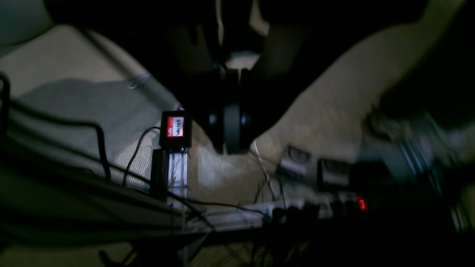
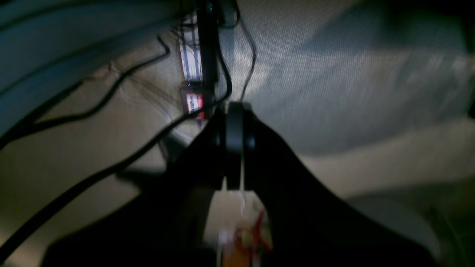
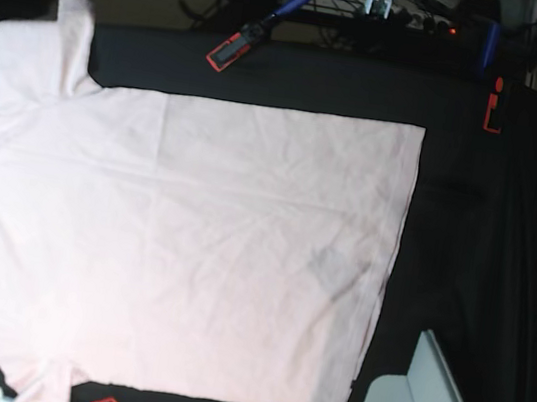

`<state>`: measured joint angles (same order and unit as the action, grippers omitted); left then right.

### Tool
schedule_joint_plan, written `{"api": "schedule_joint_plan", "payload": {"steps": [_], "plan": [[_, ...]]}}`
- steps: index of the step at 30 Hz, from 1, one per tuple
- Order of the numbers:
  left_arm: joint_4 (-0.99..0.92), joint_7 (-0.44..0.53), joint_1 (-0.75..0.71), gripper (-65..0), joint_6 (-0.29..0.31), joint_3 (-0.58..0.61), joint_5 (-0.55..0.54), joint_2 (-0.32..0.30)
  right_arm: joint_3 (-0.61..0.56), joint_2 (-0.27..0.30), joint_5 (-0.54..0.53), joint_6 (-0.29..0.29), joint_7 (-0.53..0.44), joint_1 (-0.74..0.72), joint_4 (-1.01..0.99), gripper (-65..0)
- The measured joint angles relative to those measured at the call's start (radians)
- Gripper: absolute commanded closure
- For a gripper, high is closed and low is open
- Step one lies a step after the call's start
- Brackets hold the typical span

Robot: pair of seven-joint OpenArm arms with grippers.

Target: Fold the T-shirt properly

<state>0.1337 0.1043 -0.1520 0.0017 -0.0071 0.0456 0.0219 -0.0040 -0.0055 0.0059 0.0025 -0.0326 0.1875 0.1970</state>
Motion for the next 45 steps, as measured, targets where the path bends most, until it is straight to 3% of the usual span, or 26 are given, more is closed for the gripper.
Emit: {"api": "schedule_joint_plan", "payload": {"steps": [4, 6, 9, 15, 21, 24, 27, 29, 31, 35, 37, 39, 40, 42, 45], "plan": [[-0.001, -0.129, 0.021, 0.0, 0.0, 0.01, -0.058, 0.0, 0.0, 0.0, 0.0, 0.0, 0.199, -0.041, -0.004, 0.0], [0.0, -0.132, 0.018, 0.0, 0.0, 0.01, -0.06, 0.0, 0.0, 0.0, 0.0, 0.0, 0.179, -0.043, 0.003, 0.0], [0.041, 0.009, -0.021, 0.0, 0.0, 0.01, -0.064, 0.0, 0.0, 0.0, -0.001, 0.0, -0.011, -0.027, 0.007, 0.0], [0.161, 0.359, -0.171, 0.0, 0.0, 0.013, -0.061, -0.003, 0.0, 0.0, 0.0, 0.0, -0.54, 0.134, 0.003, 0.0], [0.166, 0.537, -0.169, 0.0, 0.0, 0.014, -0.039, -0.011, -0.001, 0.0, 0.0, 0.0, -0.819, 0.17, 0.006, 0.0], [0.172, 0.642, -0.174, 0.0, -0.001, 0.053, 0.092, -0.032, -0.001, 0.0, 0.0, 0.0, -0.898, 0.171, 0.01, 0.0], [0.149, 0.669, -0.189, 0.0, 0.0, 0.093, 0.191, -0.046, -0.001, 0.0, 0.0, 0.0, -0.845, 0.179, -0.003, 0.0], [0.112, 0.61, -0.18, 0.0, 0.0, 0.083, 0.203, -0.04, -0.001, 0.0, 0.0, 0.0, -0.742, 0.171, -0.005, 0.0], [0.061, 0.487, -0.143, 0.0, 0.0, 0.06, 0.173, -0.027, -0.001, 0.003, 0.0, 0.0, -0.6, 0.145, -0.005, 0.0], [-0.045, 0.173, -0.01, 0.0, 0.0, 0.004, 0.013, -0.006, 0.0, 0.002, -0.002, 0.006, -0.257, 0.061, -0.003, 0.0], [-0.053, 0.054, 0.031, 0.0, 0.0, 0.01, -0.04, -0.006, 0.002, 0.002, 0.0, 0.006, -0.09, 0.024, -0.003, -0.1], [-0.037, 0.001, 0.037, 0.0, 0.0, 0.01, -0.047, -0.009, 0.004, 0.0, -0.002, 0.006, 0.003, 0.0, -0.003, 0.0], [-0.018, -0.007, 0.029, 0.0, 0.0, 0.01, -0.047, -0.009, 0.004, 0.0, -0.001, 0.006, 0.007, -0.005, 0.004, 0.0], [0.038, 0.041, -0.008, 0.0, 0.0, 0.01, -0.047, -0.009, 0.004, -0.003, -0.001, 0.006, -0.072, 0.0, 0.008, 0.0], [0.161, 0.237, -0.101, 0.0, 0.0, 0.014, -0.047, -0.011, 0.004, -0.003, -0.001, 0.006, -0.377, 0.053, 0.018, 0.0]]}}
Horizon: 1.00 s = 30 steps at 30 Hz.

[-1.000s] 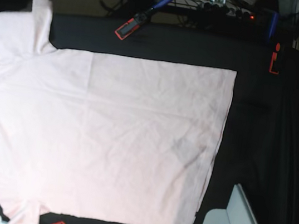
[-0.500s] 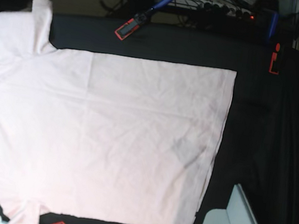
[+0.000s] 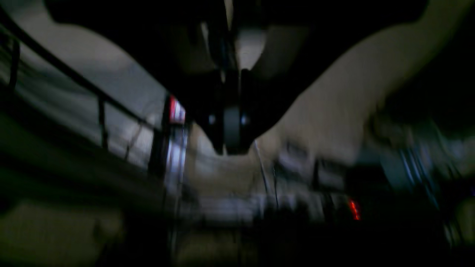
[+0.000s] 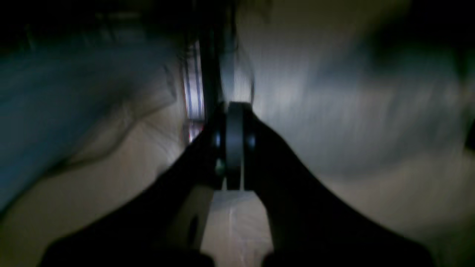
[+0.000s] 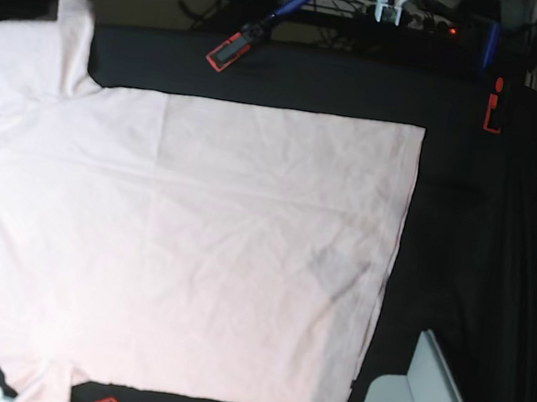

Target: Fold the T-shirt properly

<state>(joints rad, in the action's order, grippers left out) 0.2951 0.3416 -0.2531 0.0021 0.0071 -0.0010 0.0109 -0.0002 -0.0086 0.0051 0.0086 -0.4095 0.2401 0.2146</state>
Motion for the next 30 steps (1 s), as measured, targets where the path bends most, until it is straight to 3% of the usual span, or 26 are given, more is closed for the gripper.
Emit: {"api": "schedule_joint_plan", "payload": {"steps": [2, 5, 7, 12, 14, 17, 21, 26, 30], "plan": [[0.056, 0.147, -0.058, 0.0, 0.0, 0.0, 0.0, -0.004, -0.004, 0.0, 0.0, 0.0, -0.218, 0.06, 0.008, 0.0], [0.061, 0.281, -0.097, 0.0, 0.0, 0.0, -0.001, -0.013, -0.005, 0.003, 0.001, 0.0, -0.391, 0.118, -0.002, 0.0], [0.04, 0.244, -0.089, 0.0, 0.0, 0.0, -0.001, -0.017, -0.005, 0.003, 0.001, 0.0, -0.308, 0.109, -0.011, 0.0], [-0.144, -0.16, 0.087, 0.0, 0.0, -0.001, -0.001, -0.014, -0.004, 0.005, 0.002, 0.0, 0.184, -0.05, -0.06, 0.0], [-0.153, -0.18, 0.116, 0.0, 0.0, -0.001, -0.002, -0.01, -0.004, 0.006, 0.001, 0.0, 0.246, -0.076, -0.055, 0.0], [-0.122, -0.193, 0.106, 0.0, 0.0, -0.001, -0.001, -0.009, -0.004, 0.004, 0.001, 0.0, 0.22, -0.066, -0.056, 0.0], [-0.023, -0.192, 0.04, 0.0, 0.0, -0.001, -0.001, -0.013, -0.005, 0.003, 0.001, 0.0, 0.024, -0.02, -0.061, 0.0], [0.076, -0.188, -0.01, 0.0, 0.0, -0.001, -0.001, -0.014, -0.004, 0.006, 0.0, 0.0, 0.002, -0.002, -0.06, 0.0], [0.207, 0.002, -0.118, 0.0, 0.003, 0.0, -0.001, -0.015, -0.004, 0.006, 0.0, 0.0, -0.046, 0.064, 0.034, 0.0]]}}
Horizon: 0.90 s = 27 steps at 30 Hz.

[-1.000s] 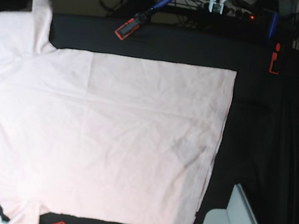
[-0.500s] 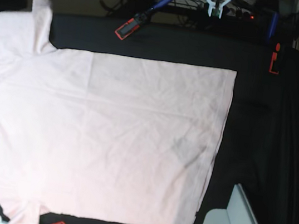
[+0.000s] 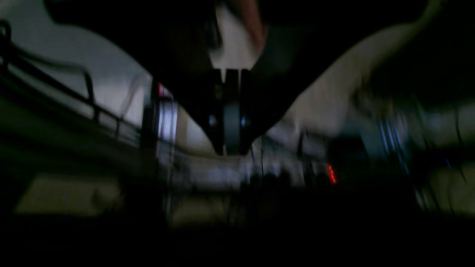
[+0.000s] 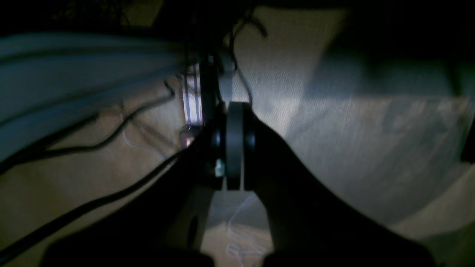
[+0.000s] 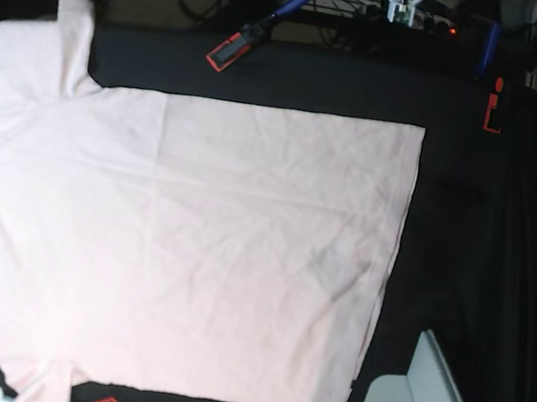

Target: Fold the T-shirt properly

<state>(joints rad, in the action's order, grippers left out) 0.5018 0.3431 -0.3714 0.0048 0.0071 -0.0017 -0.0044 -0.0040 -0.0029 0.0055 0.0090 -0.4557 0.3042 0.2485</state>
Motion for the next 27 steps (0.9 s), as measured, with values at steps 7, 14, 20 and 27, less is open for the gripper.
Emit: {"api": "schedule_joint_plan", "payload": {"steps": [7, 14, 20, 27], "plan": [[-0.02, 0.046, -0.018, 0.0, 0.0, 0.0, 0.0, -0.001, 0.004, 0.0, 0.0, 0.0, -0.021, 0.097, 0.129, 0.0], [-0.013, 0.055, -0.031, 0.0, 0.0, 0.0, 0.0, -0.002, 0.004, -0.003, 0.0, 0.0, -0.026, 0.109, 0.153, 0.0], [0.061, 0.203, -0.087, 0.0, 0.0, 0.08, -0.003, -0.044, 0.097, -0.011, 0.0, 0.0, -0.07, 0.247, 0.392, 0.0], [0.155, 0.372, -0.145, 0.0, -0.003, 0.098, -0.005, -0.06, 0.153, -0.011, 0.0, 0.0, -0.073, 0.396, 0.735, 0.0]]}}
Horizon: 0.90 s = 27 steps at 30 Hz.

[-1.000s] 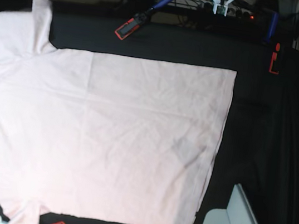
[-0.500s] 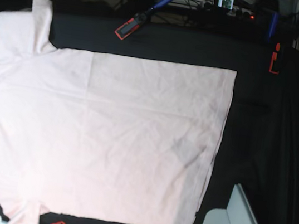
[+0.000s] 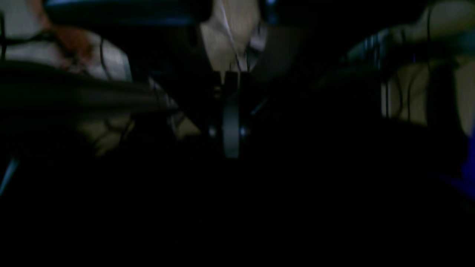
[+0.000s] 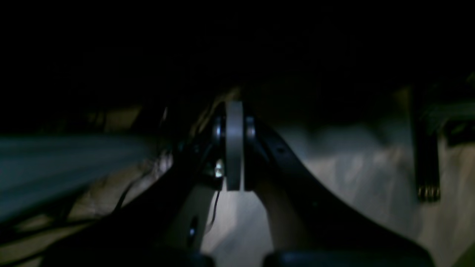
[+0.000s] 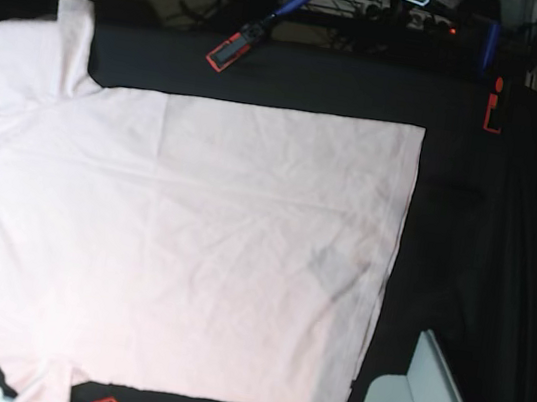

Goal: Fold the T-shirt properly
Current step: 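Move both grippers down to the shirt's shoulder corners by the collar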

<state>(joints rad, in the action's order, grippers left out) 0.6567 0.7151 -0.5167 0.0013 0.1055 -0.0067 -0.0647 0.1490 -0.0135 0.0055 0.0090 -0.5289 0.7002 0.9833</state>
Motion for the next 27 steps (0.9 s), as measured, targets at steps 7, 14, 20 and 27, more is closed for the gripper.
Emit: {"api": "schedule_joint_plan", "payload": {"steps": [7, 14, 20, 27], "plan": [[0.258, 0.014, -0.097, 0.0, -0.001, -0.001, -0.188, -0.006, 0.075, -0.045, 0.004, -0.008, 0.009, 0.113, 0.304, 0.0], [0.564, -0.117, -0.168, 0.0, -0.003, -0.004, -0.245, -0.084, 0.1, -0.061, 0.008, -0.008, 0.072, 0.142, 0.541, 0.0], [0.733, -0.312, -0.166, 0.0, 0.0, 0.0, -0.233, -0.134, 0.144, -0.064, 0.012, -0.023, 0.364, 0.083, 0.721, -0.1], [0.762, -0.431, -0.132, 0.0, 0.005, -0.046, -0.23, -0.132, 0.223, -0.066, -0.008, -0.024, 0.563, 0.004, 0.828, -7.8]]}}
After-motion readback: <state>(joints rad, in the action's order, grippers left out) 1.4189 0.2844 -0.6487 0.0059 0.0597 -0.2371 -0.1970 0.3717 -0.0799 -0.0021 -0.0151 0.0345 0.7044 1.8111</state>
